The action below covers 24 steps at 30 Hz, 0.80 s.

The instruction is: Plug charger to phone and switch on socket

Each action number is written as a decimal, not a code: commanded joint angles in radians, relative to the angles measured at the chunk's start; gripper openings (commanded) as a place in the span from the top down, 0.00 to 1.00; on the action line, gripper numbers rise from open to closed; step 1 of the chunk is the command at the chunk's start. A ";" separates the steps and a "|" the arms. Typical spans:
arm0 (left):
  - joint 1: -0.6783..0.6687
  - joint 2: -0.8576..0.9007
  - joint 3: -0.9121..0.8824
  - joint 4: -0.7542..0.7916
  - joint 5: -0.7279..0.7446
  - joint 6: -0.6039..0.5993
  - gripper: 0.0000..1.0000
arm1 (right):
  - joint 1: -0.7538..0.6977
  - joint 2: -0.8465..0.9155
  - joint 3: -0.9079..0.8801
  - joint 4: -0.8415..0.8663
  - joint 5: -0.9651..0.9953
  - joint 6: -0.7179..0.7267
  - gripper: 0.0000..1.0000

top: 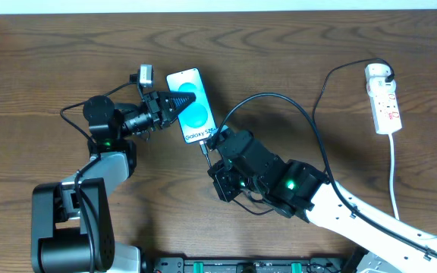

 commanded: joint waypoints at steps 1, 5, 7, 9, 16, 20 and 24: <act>0.002 -0.009 0.018 0.013 0.000 -0.002 0.93 | 0.002 0.011 -0.006 0.003 -0.010 0.021 0.99; 0.002 -0.009 0.018 0.013 0.000 -0.002 0.93 | 0.000 0.034 -0.006 0.003 -0.023 0.045 0.99; 0.002 -0.009 0.018 0.013 0.004 -0.002 0.92 | 0.000 0.040 -0.006 0.003 -0.033 0.049 0.99; 0.002 -0.009 0.018 0.013 0.011 -0.002 0.92 | 0.000 0.040 -0.006 0.003 -0.033 0.049 0.99; 0.002 -0.009 0.018 0.013 0.020 0.014 0.92 | -0.001 0.040 -0.006 0.014 -0.033 0.049 0.99; 0.002 -0.009 0.018 0.013 0.028 0.030 0.93 | -0.002 0.040 -0.006 0.014 -0.033 0.049 0.99; 0.003 -0.009 0.018 0.013 0.037 0.055 0.92 | -0.002 0.038 -0.006 0.005 -0.034 0.064 0.99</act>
